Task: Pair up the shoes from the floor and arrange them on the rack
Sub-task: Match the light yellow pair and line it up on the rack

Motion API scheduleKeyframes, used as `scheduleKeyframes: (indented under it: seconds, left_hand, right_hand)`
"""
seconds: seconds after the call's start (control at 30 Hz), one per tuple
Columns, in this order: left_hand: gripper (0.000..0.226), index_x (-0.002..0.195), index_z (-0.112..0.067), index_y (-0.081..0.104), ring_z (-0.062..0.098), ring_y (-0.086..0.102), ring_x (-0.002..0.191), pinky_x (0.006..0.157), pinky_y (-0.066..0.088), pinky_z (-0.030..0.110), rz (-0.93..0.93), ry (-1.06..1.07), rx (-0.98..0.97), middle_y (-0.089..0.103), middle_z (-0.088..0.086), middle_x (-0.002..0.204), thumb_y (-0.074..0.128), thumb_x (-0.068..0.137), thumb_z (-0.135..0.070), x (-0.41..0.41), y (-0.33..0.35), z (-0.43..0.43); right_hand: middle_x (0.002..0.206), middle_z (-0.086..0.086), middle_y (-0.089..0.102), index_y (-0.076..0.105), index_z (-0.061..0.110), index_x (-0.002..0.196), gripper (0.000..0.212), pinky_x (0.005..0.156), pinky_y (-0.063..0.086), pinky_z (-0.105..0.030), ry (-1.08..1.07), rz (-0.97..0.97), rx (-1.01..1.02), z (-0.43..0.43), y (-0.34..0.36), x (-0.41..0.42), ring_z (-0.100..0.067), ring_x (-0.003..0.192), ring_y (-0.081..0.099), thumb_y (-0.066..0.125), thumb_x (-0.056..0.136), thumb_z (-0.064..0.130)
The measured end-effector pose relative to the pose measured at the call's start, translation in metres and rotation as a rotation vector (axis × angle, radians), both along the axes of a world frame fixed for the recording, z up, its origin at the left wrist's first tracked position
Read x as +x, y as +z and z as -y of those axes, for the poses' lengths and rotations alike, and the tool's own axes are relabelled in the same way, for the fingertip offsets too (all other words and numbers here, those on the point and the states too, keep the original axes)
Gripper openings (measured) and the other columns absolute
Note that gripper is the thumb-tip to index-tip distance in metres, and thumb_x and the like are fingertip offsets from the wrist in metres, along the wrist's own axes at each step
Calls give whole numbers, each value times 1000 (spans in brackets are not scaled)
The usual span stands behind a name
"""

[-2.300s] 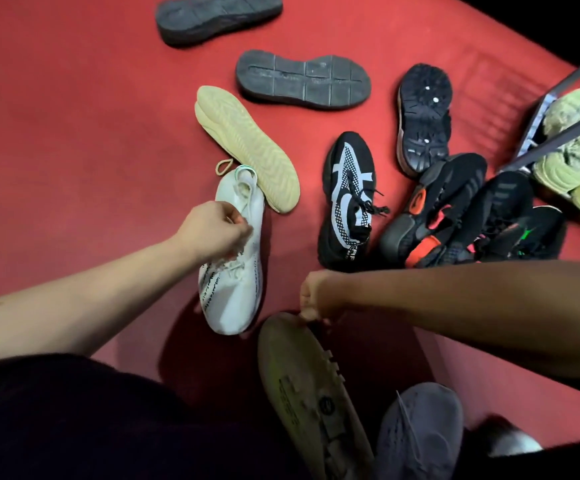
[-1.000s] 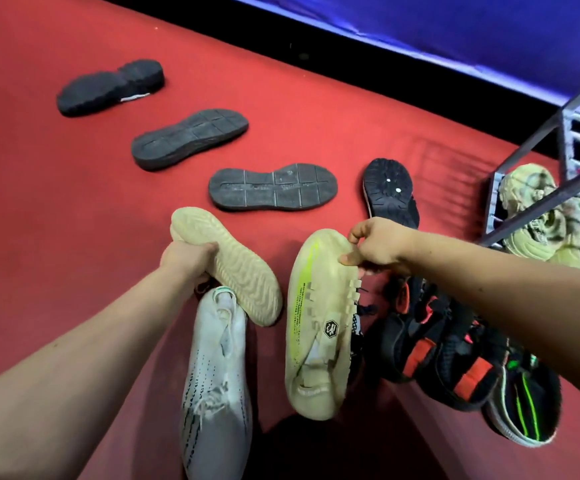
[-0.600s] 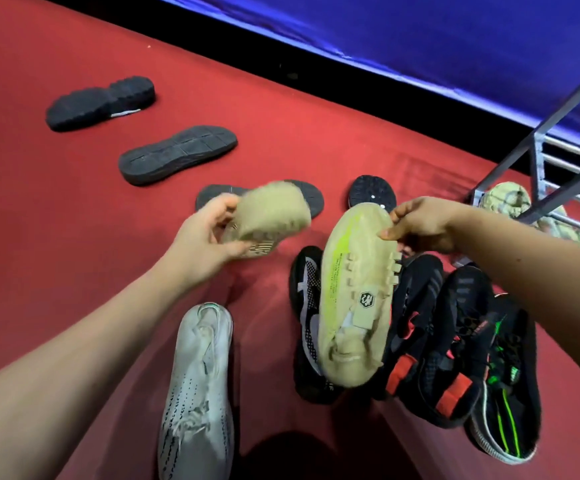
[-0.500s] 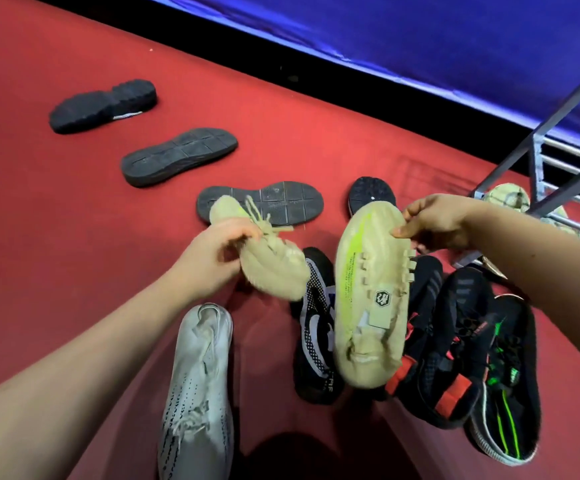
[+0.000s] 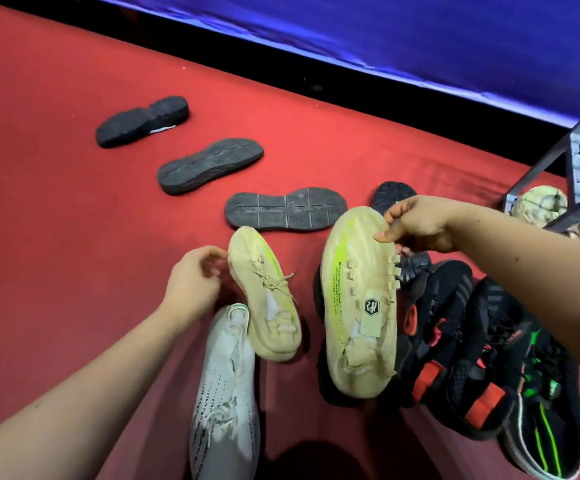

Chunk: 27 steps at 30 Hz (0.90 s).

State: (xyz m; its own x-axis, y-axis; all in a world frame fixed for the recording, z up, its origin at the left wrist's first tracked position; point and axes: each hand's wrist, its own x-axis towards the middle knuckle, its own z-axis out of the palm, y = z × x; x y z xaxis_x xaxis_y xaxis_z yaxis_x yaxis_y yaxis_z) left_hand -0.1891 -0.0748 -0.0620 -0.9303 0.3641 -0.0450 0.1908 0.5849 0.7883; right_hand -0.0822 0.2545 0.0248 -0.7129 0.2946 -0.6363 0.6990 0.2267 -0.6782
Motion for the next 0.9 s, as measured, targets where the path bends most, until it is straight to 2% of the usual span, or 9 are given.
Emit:
scheduleKeyframes:
  seconds: [0.13, 0.23, 0.33, 0.4, 0.47, 0.6, 0.7, 0.8, 0.9]
  left_hand:
    - [50, 74, -33, 57, 0, 54, 61, 61, 42, 7, 35, 33, 29, 59, -10, 74, 43, 74, 16, 2, 1, 1]
    - [40, 85, -18, 61, -6, 52, 52, 55, 39, 1, 93, 24, 61, 57, -4, 76, 46, 76, 17, 6, 4, -2]
    - [38, 86, -19, 61, 3, 49, 58, 61, 43, 8, 176, 25, 117, 57, 0, 79, 51, 76, 16, 7, 4, -6]
    - [36, 83, -22, 61, 18, 54, 67, 73, 50, 27, 288, 18, 168, 59, 3, 80, 56, 78, 13, 11, 6, -9]
    - [28, 84, -19, 63, 23, 57, 69, 71, 50, 37, 435, -44, 227, 62, 9, 80, 60, 81, 8, 21, 9, -15]
    - [4, 88, -8, 65, 11, 57, 53, 55, 47, 24, 556, -208, 209, 63, 4, 72, 67, 84, -6, 50, 18, -33]
    - [19, 97, -1, 66, 14, 56, 60, 64, 49, 24, 577, -252, 195, 64, 6, 78, 69, 84, -13, 57, 18, -37]
    - [28, 104, 0, 64, 17, 55, 65, 58, 48, 23, 631, -271, 202, 62, 10, 81, 71, 82, -16, 61, 20, -35]
    - [29, 103, 1, 65, 21, 55, 73, 62, 47, 25, 642, -224, 206, 61, 11, 82, 73, 79, -13, 63, 17, -33]
  right_hand:
    - [48, -12, 49, 51, 7, 68, 22, 40, 38, -20, -3, -2, -5, 10, 0, -7, -20, 45, 44, 66, 79, -5]
    - [52, -11, 47, 49, 9, 68, 25, 36, 39, -18, -23, -5, -15, 14, 0, -8, -18, 44, 45, 66, 79, -7]
    - [49, -10, 46, 49, 8, 66, 26, 35, 39, -18, -28, -13, -31, 15, 0, -9, -19, 43, 42, 66, 78, -7]
    - [41, -7, 47, 47, 8, 64, 28, 34, 37, -17, -37, -20, -39, 16, 1, -9, -16, 34, 42, 66, 79, -7]
    - [37, -5, 48, 46, 8, 65, 28, 32, 36, -16, -51, -28, -56, 19, 3, -10, -13, 28, 42, 65, 80, -8]
    - [37, -4, 49, 47, 8, 65, 27, 34, 38, -16, -58, -62, -72, 28, 5, -17, -11, 31, 45, 65, 80, -7]
    - [40, -3, 50, 49, 9, 65, 27, 35, 39, -17, -70, -106, -95, 35, 2, -24, -11, 35, 49, 67, 79, -5]
    - [39, 0, 51, 47, 10, 62, 30, 36, 39, -17, -101, -144, -128, 42, -1, -29, -10, 34, 51, 67, 79, -5]
    - [38, -1, 49, 45, 11, 59, 34, 36, 40, -17, -118, -163, -159, 50, -3, -32, -9, 33, 51, 66, 80, -5]
